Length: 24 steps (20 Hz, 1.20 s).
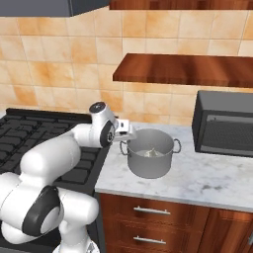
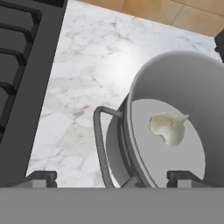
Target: Turn on the sink faucet. Then move the garlic from the counter to the sink. Turn off the sink. Move the vegetable from the sink to the pot next to the stove. Finally move the pot to the front center burner.
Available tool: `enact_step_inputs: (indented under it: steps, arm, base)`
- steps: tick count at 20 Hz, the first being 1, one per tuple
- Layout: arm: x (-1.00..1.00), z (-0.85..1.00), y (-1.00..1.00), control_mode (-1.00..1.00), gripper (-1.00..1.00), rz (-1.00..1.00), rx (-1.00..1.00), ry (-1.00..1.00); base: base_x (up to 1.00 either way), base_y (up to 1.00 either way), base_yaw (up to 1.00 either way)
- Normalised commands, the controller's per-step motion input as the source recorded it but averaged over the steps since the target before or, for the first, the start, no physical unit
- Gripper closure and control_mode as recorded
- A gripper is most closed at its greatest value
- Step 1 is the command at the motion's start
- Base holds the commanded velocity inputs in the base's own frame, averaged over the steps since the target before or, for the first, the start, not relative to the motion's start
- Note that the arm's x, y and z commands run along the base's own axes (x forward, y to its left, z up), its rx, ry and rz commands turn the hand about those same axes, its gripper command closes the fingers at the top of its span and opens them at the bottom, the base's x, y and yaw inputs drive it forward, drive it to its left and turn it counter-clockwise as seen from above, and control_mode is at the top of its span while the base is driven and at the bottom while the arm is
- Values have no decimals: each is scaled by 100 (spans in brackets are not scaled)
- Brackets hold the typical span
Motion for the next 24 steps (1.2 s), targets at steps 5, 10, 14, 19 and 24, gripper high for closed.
enact_step_inputs:
  steps: [5, 10, 14, 19, 24]
  arm:
    - [3, -12, -1, -100, -100, 0, -13, -1]
    - [7, -2, -3, -100, -100, 0, -12, 0]
    - [8, -8, -7, -100, -100, 0, -11, 0]
    - [7, -14, -9, -100, -100, 0, -11, 5]
    - [15, -13, -13, -100, -100, 0, -7, 5]
  base:
    - [0, 0, 0]
    - [0, 0, 0]
    - [0, 0, 0]
    - [0, 0, 0]
    - [0, 0, 0]
